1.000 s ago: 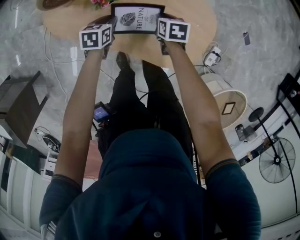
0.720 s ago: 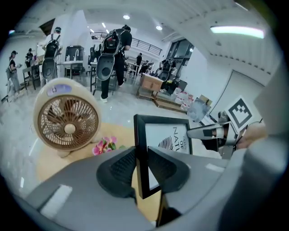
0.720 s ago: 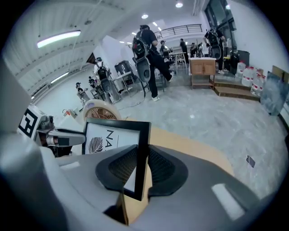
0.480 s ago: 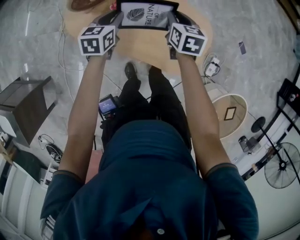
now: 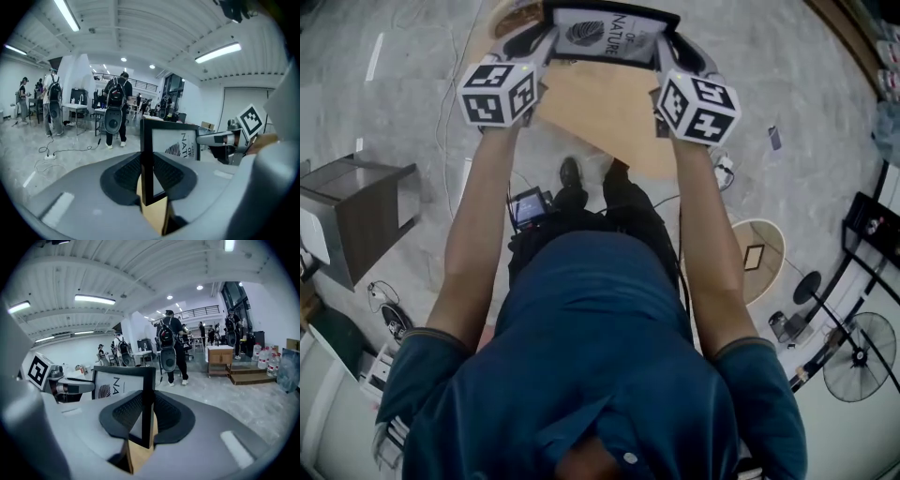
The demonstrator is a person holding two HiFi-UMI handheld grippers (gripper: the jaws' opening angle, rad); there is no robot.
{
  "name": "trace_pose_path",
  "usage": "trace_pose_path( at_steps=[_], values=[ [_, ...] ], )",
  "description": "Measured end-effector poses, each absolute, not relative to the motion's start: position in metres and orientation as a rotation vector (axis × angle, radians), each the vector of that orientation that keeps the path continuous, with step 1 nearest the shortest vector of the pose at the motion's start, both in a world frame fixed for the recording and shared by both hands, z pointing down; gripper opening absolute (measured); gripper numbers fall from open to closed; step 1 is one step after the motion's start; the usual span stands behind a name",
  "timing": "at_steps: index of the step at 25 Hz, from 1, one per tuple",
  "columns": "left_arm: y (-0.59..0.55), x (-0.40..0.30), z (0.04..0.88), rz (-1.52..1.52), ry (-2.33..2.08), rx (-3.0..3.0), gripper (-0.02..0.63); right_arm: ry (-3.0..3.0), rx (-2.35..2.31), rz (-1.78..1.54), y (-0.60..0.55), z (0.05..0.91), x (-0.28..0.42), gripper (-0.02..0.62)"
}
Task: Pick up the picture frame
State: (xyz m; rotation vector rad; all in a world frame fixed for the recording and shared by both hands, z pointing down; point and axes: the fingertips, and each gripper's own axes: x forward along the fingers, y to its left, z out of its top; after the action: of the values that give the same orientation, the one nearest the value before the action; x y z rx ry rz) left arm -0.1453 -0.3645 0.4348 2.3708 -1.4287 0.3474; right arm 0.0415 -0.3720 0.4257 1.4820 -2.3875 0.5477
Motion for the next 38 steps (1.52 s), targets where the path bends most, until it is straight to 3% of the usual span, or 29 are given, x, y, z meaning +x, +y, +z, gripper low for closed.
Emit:
trace_pose_path(
  at_steps=[10, 24, 38],
  values=[
    [-0.348, -0.184, 0.309, 0.139, -1.534, 2.54, 0.071, -2.538, 1.509, 0.248, -0.35, 0.289, 0.002, 0.083],
    [-0.283, -0.192, 0.184, -0.014, -1.621, 2.794, 0.072, -2.719, 1.512, 0.0, -0.281, 0.176, -0.006, 0.084],
    [-0.257, -0.181, 0.145, -0.118, -1.624, 2.875, 0.074, -2.785, 1.553, -0.156, -0.249, 0.127, 0.004, 0.083]
  ],
)
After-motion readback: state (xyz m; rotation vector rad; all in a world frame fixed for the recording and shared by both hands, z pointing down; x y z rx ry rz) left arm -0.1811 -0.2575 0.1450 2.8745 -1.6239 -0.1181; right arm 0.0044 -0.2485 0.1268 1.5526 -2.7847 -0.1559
